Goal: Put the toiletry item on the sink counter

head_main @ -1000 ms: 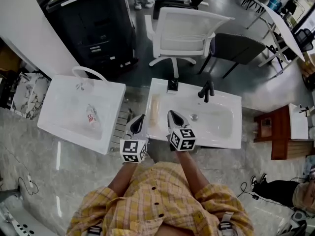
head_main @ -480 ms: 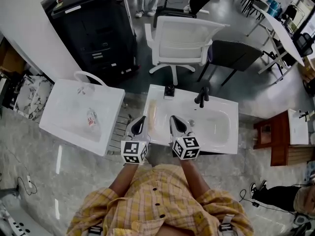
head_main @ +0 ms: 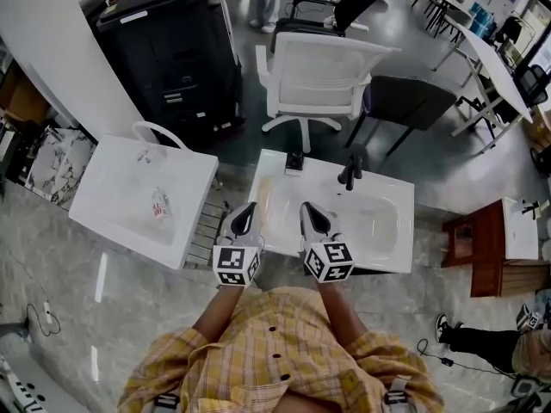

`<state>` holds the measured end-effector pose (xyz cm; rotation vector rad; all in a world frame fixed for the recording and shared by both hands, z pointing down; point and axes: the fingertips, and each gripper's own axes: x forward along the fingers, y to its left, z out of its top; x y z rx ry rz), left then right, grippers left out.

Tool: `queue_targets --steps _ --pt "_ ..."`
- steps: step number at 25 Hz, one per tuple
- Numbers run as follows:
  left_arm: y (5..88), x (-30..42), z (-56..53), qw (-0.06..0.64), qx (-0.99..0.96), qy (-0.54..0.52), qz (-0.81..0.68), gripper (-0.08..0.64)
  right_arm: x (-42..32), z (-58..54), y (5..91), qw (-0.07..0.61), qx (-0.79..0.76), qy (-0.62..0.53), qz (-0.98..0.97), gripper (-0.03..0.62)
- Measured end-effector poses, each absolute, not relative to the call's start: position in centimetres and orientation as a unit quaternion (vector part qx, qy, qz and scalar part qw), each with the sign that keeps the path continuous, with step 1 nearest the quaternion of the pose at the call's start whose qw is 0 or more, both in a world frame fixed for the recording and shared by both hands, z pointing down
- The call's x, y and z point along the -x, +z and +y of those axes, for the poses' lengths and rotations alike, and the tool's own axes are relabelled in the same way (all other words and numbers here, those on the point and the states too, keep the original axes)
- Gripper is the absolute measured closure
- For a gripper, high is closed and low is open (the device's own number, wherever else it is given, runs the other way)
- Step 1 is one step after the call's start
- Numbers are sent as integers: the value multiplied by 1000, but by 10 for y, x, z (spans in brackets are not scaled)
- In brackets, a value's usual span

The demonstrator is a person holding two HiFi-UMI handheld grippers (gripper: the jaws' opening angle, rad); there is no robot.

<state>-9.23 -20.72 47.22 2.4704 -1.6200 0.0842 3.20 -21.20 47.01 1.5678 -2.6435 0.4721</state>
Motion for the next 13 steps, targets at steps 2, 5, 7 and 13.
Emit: queue_targets --steps 2,5,7,13 --pt "470 92 -206 91 -831 28 -548 560 -33 -212 467 13 -503 149 -851 594" --pt "466 91 -205 86 -830 26 -550 560 -35 -211 462 9 -502 143 -853 594" --pt "465 91 -203 83 -829 26 -552 560 -35 -209 460 6 -501 140 -854 594" --pt "467 89 -198 82 -828 27 -555 560 -38 -204 463 6 -500 142 -855 594"
